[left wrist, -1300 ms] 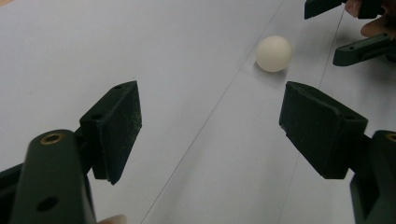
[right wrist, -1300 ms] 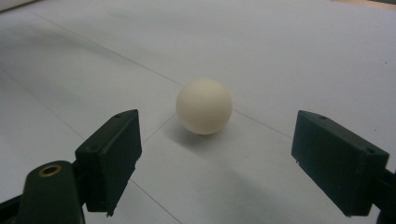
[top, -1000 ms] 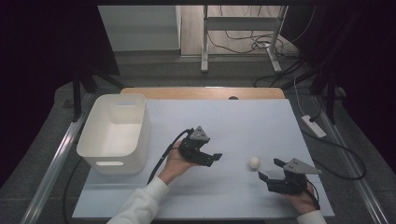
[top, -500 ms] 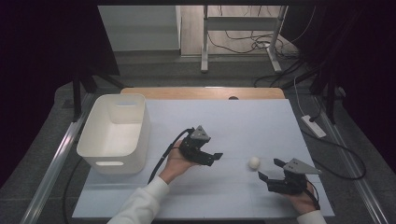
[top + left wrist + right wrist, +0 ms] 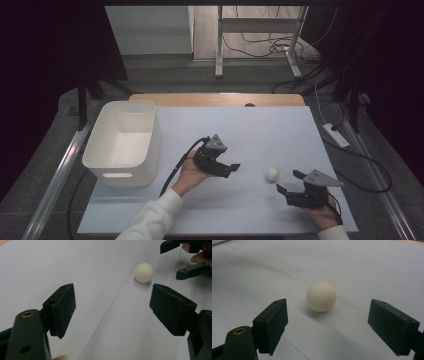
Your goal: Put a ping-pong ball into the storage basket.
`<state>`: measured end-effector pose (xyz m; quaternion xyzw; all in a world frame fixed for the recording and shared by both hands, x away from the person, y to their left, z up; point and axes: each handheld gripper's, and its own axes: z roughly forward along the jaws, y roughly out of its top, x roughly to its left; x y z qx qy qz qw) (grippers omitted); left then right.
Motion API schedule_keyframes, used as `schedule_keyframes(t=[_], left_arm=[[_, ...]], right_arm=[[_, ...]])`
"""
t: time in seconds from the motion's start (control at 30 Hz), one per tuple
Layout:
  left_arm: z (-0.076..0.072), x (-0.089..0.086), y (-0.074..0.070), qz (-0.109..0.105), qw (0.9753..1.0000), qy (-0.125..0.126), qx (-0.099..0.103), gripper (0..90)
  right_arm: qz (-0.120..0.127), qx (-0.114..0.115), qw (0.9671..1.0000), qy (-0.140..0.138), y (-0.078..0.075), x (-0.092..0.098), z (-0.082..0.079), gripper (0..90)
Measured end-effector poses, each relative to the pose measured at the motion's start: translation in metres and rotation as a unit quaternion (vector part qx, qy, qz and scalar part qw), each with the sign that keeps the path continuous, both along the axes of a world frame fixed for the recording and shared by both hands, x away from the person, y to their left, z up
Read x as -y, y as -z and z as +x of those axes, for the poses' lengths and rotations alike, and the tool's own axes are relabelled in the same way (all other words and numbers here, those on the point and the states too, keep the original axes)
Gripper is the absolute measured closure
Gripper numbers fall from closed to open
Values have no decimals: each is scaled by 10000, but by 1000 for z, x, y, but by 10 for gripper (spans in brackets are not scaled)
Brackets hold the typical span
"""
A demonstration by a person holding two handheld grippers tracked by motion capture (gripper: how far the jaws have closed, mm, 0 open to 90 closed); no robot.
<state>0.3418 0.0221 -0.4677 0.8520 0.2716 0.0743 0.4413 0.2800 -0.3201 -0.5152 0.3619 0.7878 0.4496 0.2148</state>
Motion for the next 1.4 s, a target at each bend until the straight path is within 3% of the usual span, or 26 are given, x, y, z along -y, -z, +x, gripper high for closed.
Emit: schedule_keyframes(t=[1.4], left_arm=[[2, 10, 1, 58, 10000, 69, 1, 218]], right_arm=[[-25, 16, 10000, -14, 0, 0, 0, 165]])
